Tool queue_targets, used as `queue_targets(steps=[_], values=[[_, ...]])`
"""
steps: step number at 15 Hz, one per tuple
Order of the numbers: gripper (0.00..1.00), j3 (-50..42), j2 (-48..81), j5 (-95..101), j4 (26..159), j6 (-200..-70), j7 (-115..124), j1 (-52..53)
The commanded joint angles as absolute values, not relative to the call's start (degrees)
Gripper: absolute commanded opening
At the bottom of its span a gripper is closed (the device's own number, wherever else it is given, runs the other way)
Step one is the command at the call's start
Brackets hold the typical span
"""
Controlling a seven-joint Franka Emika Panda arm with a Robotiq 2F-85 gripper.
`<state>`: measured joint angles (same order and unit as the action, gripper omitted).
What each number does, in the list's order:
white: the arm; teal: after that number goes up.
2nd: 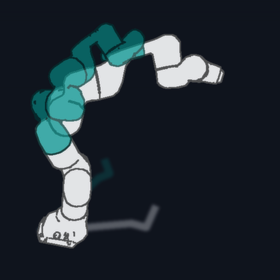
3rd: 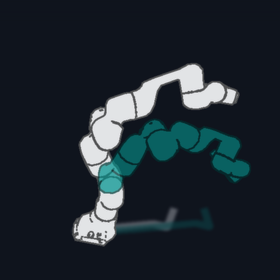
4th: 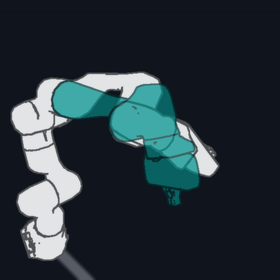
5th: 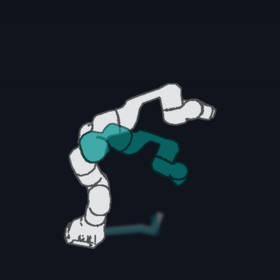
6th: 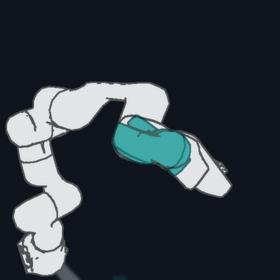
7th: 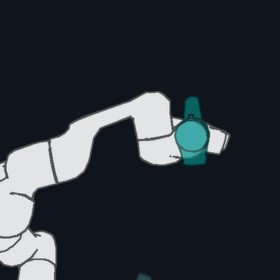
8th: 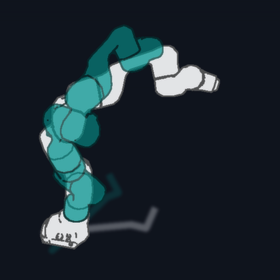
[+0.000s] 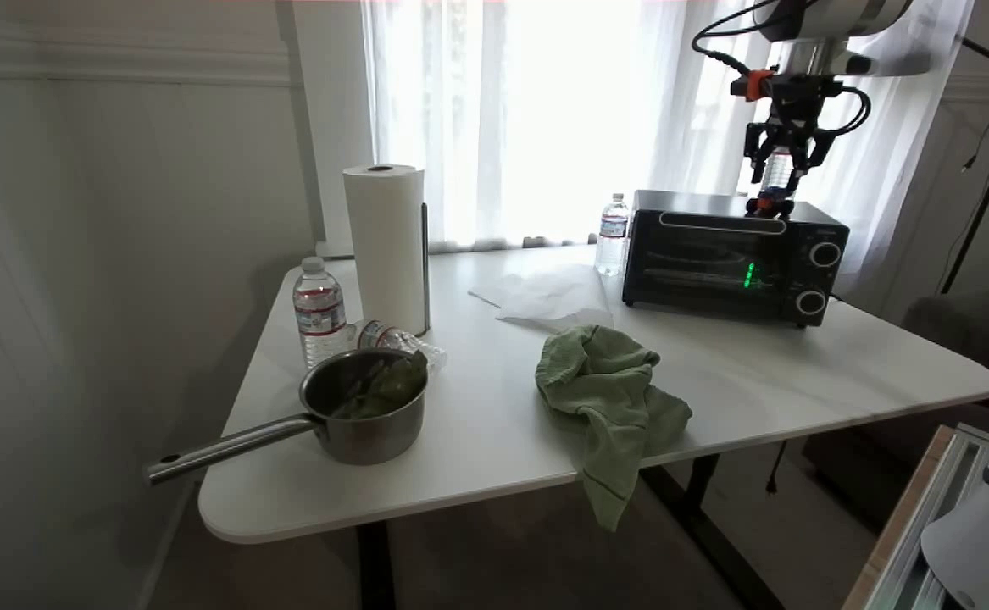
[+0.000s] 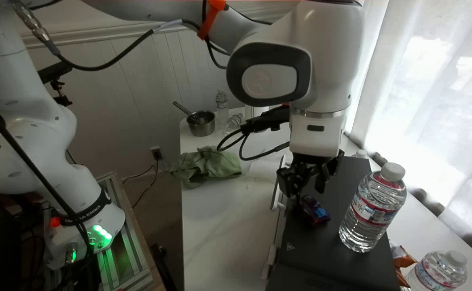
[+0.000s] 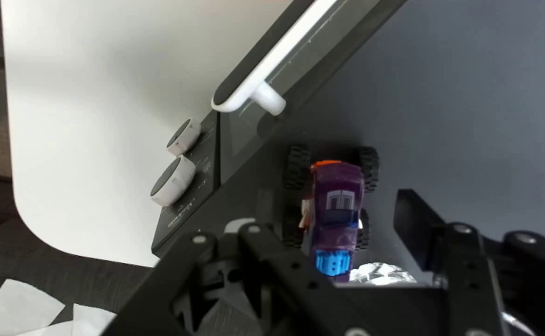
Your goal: Remove the toy car from on top of the microwave and put it on the table
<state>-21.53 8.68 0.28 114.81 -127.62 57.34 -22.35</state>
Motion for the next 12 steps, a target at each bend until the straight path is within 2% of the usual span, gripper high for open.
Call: queue_targets(steps=[1,6,8,9,10,12], values=[[0.61,-22.41,10.41,-0.04,113.17,-128.51,58.93,-21.67],[0.64,-22.78,11.50,0.42,112.40,-128.26,59.31,-21.56],[0.56,-22.86,11.61,0.52,112.53,-128.52,59.46,-21.48],[0.49,-22.87,11.68,0.51,112.54,-128.54,59.48,-21.45],[0.35,-22.89,11.76,0.57,112.57,-128.64,59.59,-21.40],[0.26,-22.93,11.69,0.77,112.77,-128.87,59.82,-21.30]])
